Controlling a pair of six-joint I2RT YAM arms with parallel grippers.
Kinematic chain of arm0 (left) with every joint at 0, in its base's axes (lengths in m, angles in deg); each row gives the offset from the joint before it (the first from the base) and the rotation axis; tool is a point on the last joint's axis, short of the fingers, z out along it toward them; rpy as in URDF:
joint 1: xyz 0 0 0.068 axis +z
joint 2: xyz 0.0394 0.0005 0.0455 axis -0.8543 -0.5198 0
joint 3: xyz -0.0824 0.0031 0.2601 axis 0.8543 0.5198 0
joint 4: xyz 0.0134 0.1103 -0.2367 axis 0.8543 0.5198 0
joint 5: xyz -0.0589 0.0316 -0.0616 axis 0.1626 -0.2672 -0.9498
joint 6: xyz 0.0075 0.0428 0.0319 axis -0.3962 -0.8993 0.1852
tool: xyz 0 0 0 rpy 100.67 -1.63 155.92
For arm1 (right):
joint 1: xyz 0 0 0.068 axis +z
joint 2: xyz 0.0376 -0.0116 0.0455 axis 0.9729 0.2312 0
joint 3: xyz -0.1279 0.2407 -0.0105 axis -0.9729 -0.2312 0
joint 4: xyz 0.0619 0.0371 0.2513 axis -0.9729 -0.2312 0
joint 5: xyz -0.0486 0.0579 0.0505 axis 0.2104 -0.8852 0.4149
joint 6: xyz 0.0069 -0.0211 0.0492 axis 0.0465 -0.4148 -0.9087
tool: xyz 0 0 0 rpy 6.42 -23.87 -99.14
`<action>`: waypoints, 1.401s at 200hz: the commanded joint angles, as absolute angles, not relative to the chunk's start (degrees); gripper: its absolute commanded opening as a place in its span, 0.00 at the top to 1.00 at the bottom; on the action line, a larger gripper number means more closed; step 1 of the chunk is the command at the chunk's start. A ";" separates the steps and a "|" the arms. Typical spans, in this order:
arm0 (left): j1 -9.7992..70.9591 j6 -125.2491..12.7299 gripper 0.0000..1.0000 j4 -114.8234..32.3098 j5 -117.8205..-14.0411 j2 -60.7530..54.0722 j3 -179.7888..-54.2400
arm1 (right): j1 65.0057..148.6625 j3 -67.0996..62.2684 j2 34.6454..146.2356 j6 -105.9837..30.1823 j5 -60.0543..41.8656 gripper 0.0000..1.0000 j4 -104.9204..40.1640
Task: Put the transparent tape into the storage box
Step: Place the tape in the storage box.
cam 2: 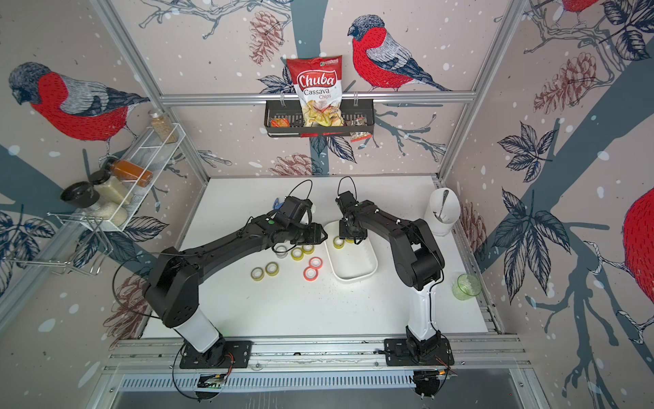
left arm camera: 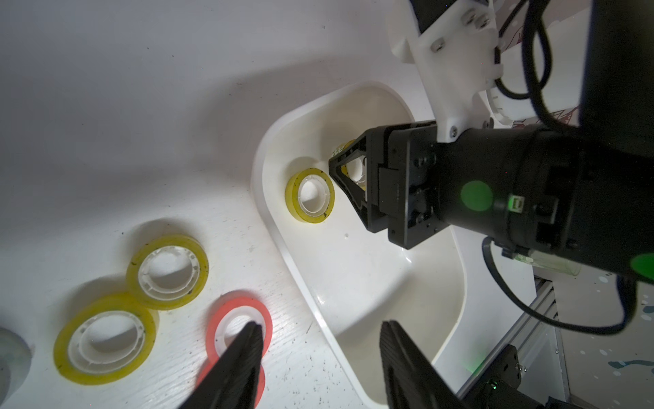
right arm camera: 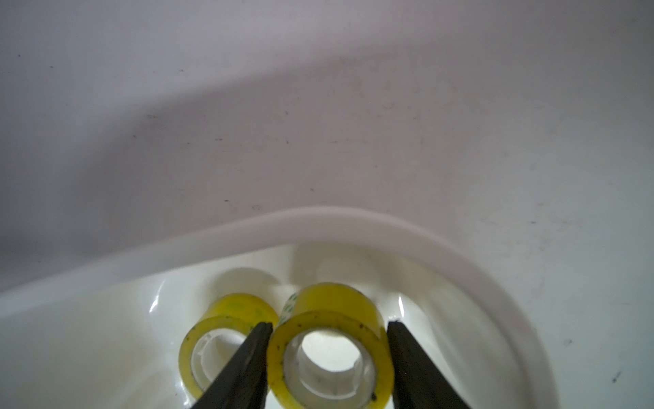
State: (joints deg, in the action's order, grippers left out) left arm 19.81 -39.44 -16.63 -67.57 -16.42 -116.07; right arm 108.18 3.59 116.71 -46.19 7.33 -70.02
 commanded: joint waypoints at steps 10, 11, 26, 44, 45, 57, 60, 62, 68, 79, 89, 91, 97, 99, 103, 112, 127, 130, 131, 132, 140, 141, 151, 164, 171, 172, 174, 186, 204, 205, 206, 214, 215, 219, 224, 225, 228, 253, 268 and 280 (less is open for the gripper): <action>19.57 -40.61 0.42 -17.13 -67.50 -15.71 -115.93 | 108.28 4.40 117.65 -47.00 8.11 0.44 -69.80; 19.57 -40.65 0.42 -17.13 -67.50 -15.71 -115.95 | 108.28 4.41 117.75 -47.03 8.10 0.43 -69.85; 19.61 -40.77 0.42 -17.00 -67.42 -15.71 -116.04 | 108.36 4.59 118.18 -47.13 7.99 0.42 -69.89; 19.59 -40.80 0.42 -16.91 -67.27 -15.45 -115.90 | 108.37 4.68 118.16 -47.42 8.13 0.39 -69.89; 19.58 -40.84 0.42 -16.89 -67.30 -15.45 -115.90 | 108.37 4.72 118.14 -47.46 8.15 0.39 -69.89; 19.57 -40.80 0.42 -16.99 -67.21 -15.29 -115.76 | 108.44 4.81 117.91 -47.50 8.25 0.38 -69.96; 19.58 -40.80 0.42 -16.97 -67.21 -15.33 -115.77 | 108.51 4.85 117.87 -47.50 8.26 0.37 -70.08; 19.57 -40.92 0.42 -16.95 -67.21 -15.35 -115.73 | 108.53 4.85 117.86 -47.50 8.33 0.37 -70.11; 19.57 -41.04 0.42 -16.97 -67.40 -15.40 -115.80 | 108.65 4.92 117.55 -47.59 8.35 0.37 -70.15; 19.62 -41.09 0.42 -16.86 -67.50 -15.49 -115.90 | 108.87 4.94 117.10 -47.67 8.25 0.37 -70.31; 19.61 -41.17 0.42 -16.88 -67.35 -15.43 -115.89 | 109.21 4.88 116.53 -47.93 8.24 0.37 -70.55; 19.60 -41.17 0.42 -16.93 -67.33 -15.38 -115.94 | 109.34 4.86 116.42 -47.87 8.26 0.37 -70.58; 19.62 -41.22 0.42 -16.93 -67.17 -15.39 -115.90 | 109.56 4.83 116.05 -47.93 8.18 0.37 -70.75; 19.58 -41.20 0.42 -16.83 -67.16 -15.30 -115.89 | 109.67 4.85 115.88 -47.98 8.11 0.37 -70.83; 19.57 -41.15 0.42 -16.83 -67.07 -15.36 -115.85 | 109.93 4.79 115.53 -48.02 8.09 0.37 -70.94; 19.57 -41.16 0.42 -16.60 -66.81 -15.14 -115.72 | 110.43 4.77 114.63 -48.15 8.10 0.37 -71.24; 19.57 -41.26 0.42 -16.33 -66.08 -14.67 -115.22 | 111.70 5.05 113.24 -47.89 8.57 0.38 -72.14; 19.63 -41.25 0.42 -16.21 -65.95 -14.54 -115.07 | 112.11 5.14 112.94 -47.70 8.72 0.38 -72.27; 19.64 -41.32 0.42 -16.18 -65.89 -14.51 -115.04 | 112.26 5.23 112.85 -47.60 8.76 0.38 -72.36; 19.61 -41.32 0.42 -16.12 -65.82 -14.50 -114.98 | 112.33 5.26 112.76 -47.55 8.82 0.38 -72.49; 19.57 -41.32 0.42 -15.86 -65.35 -14.13 -114.61 | 113.43 5.77 112.16 -47.33 9.55 0.38 -73.31; 19.61 -41.27 0.42 -15.87 -65.28 -14.09 -114.55 | 113.53 5.77 112.02 -47.32 9.65 0.38 -73.36; 19.70 -41.12 0.42 -15.42 -64.33 -13.61 -113.91 | 114.70 6.19 111.26 -47.35 9.76 0.38 -74.08; 19.84 -40.80 0.42 -15.43 -63.54 -12.81 -112.74 | 116.07 6.59 110.18 -47.51 9.26 0.38 -74.42; 19.92 -40.55 0.42 -15.67 -63.54 -12.28 -112.07 | 116.94 6.85 109.77 -47.52 9.13 0.38 -74.54; 19.96 -40.53 0.42 -15.65 -63.54 -12.19 -111.96 | 117.00 6.90 109.72 -47.47 9.14 0.38 -74.59; 20.00 -40.46 0.43 -15.63 -63.46 -11.98 -111.64 | 117.29 7.01 109.69 -47.36 9.12 0.38 -74.63; 20.35 -40.06 0.42 -15.90 -63.24 -10.85 -110.24 | 119.03 8.15 109.42 -46.51 9.20 0.38 -75.26; 21.18 -39.45 0.43 -16.14 -62.95 -8.80 -107.88 | 121.62 9.93 109.70 -44.77 8.92 0.38 -76.01; 21.21 -39.41 0.43 -16.15 -62.94 -8.65 -107.80 | 121.67 10.03 109.73 -44.69 8.90 0.38 -75.98; 21.31 -39.40 0.43 -16.15 -62.94 -8.53 -107.63 | 121.78 10.12 109.75 -44.64 8.89 0.38 -75.97; 21.78 -39.23 0.43 -16.10 -62.74 -7.49 -106.44 | 122.89 10.81 109.94 -44.11 8.50 0.39 -76.12; 21.90 -39.17 0.43 -16.08 -62.70 -7.29 -106.29 | 122.92 10.91 109.98 -44.09 8.43 0.39 -76.13; 22.23 -39.17 0.43 -16.12 -62.64 -6.68 -105.68 | 123.53 11.26 110.16 -43.99 8.25 0.39 -76.13; 22.64 -39.10 0.43 -16.10 -62.62 -5.78 -104.89 | 124.08 11.73 110.47 -43.83 8.11 0.39 -76.28; 22.73 -39.06 0.43 -16.13 -62.56 -5.65 -104.72 | 124.13 11.85 110.51 -43.82 8.06 0.39 -76.30; 23.07 -38.99 0.43 -16.06 -62.58 -5.15 -104.30 | 124.45 12.19 110.68 -43.81 7.88 0.39 -76.37; 26.48 -38.71 0.43 -15.12 -62.62 -0.52 -99.61 | 126.71 14.36 112.21 -43.50 6.81 0.40 -76.57; 28.34 -39.04 0.43 -14.21 -62.35 2.55 -97.05 | 127.94 15.81 113.46 -43.32 5.93 0.40 -76.88; 29.43 -39.20 0.43 -13.42 -61.85 4.77 -95.36 | 128.71 16.70 114.59 -43.48 5.30 0.40 -77.01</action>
State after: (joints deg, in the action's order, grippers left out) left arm 27.65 -39.00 -14.62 -62.63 1.46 -97.86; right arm 127.35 15.11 112.93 -44.39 7.22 -75.76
